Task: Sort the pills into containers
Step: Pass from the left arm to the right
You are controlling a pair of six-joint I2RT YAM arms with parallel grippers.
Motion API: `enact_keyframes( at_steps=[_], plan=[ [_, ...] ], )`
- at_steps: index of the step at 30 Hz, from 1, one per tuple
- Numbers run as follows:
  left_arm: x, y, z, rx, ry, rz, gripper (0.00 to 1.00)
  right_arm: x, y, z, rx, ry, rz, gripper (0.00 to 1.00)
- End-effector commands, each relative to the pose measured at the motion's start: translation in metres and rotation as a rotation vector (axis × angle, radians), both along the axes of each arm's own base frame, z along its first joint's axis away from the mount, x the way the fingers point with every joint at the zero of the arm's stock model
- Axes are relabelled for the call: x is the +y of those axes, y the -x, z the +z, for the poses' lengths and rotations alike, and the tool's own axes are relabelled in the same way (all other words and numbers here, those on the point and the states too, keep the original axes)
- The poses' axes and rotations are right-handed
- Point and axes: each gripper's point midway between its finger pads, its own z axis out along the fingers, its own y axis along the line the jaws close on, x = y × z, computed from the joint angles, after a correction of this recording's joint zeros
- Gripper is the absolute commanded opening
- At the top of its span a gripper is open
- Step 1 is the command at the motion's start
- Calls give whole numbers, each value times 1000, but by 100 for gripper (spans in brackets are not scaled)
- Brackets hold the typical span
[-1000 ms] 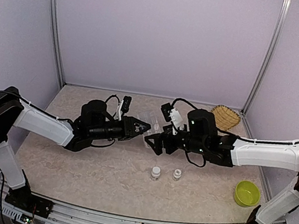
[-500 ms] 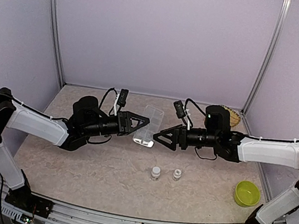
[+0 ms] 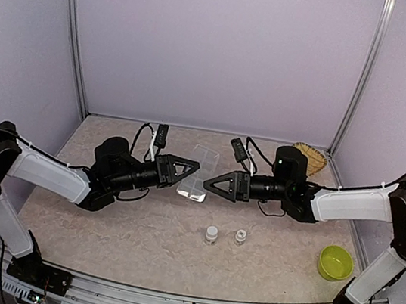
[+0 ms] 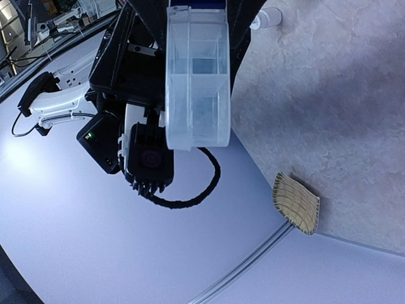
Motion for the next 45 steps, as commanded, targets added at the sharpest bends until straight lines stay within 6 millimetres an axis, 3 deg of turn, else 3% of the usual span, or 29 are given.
enact_keyframes(
  at_steps=[1,7,15,26,30,37,45],
  plan=[
    [11,2,28,-51,104,66,26,7,3,4,1,-42,1,81],
    [19,4,39,-67,199,96,28,16,9,6,17,-80,26,78],
    [19,6,39,-67,233,99,28,32,18,-1,49,-91,67,73],
    [18,8,32,-61,221,104,28,32,20,20,28,-190,80,66],
    [17,9,29,-57,215,105,28,33,20,24,26,-205,85,59],
    [17,11,27,-55,209,102,29,33,18,22,31,-197,79,35],
    [22,15,24,-58,155,108,47,23,11,21,20,-145,45,26]
  ],
)
